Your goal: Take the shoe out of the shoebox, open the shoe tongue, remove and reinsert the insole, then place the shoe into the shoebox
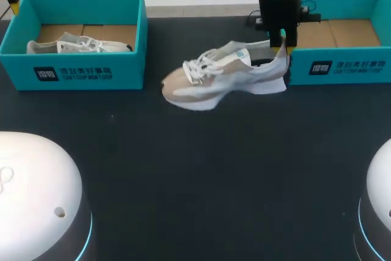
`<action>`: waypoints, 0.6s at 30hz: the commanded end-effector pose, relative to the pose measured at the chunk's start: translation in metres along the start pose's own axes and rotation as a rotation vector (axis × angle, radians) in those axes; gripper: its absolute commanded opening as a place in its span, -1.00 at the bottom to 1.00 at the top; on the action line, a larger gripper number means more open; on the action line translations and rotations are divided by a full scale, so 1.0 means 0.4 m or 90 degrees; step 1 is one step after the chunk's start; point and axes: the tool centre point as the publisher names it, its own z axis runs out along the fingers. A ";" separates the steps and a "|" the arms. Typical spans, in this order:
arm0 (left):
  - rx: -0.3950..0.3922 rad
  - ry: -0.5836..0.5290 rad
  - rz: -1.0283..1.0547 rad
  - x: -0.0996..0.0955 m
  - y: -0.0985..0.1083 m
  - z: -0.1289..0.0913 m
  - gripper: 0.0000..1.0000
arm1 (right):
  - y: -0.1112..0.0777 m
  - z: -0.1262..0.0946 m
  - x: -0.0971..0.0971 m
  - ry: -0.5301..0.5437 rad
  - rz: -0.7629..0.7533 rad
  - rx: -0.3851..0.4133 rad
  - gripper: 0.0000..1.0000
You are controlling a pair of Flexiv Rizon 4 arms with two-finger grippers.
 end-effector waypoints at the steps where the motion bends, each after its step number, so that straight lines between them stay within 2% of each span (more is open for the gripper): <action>1: 0.000 0.001 0.000 0.001 -0.001 0.000 1.00 | -0.004 -0.005 0.001 0.001 0.001 -0.013 -1.00; 12: 0.000 0.001 0.000 0.001 -0.001 0.000 1.00 | -0.004 -0.005 0.001 0.001 0.001 -0.013 -1.00; 14: 0.000 0.001 0.000 0.001 -0.001 0.000 1.00 | -0.036 0.000 0.022 -0.030 0.025 -0.004 -1.00; 18: 0.000 0.001 0.000 0.001 -0.001 0.000 1.00 | -0.109 0.009 0.079 -0.023 0.066 0.003 -1.00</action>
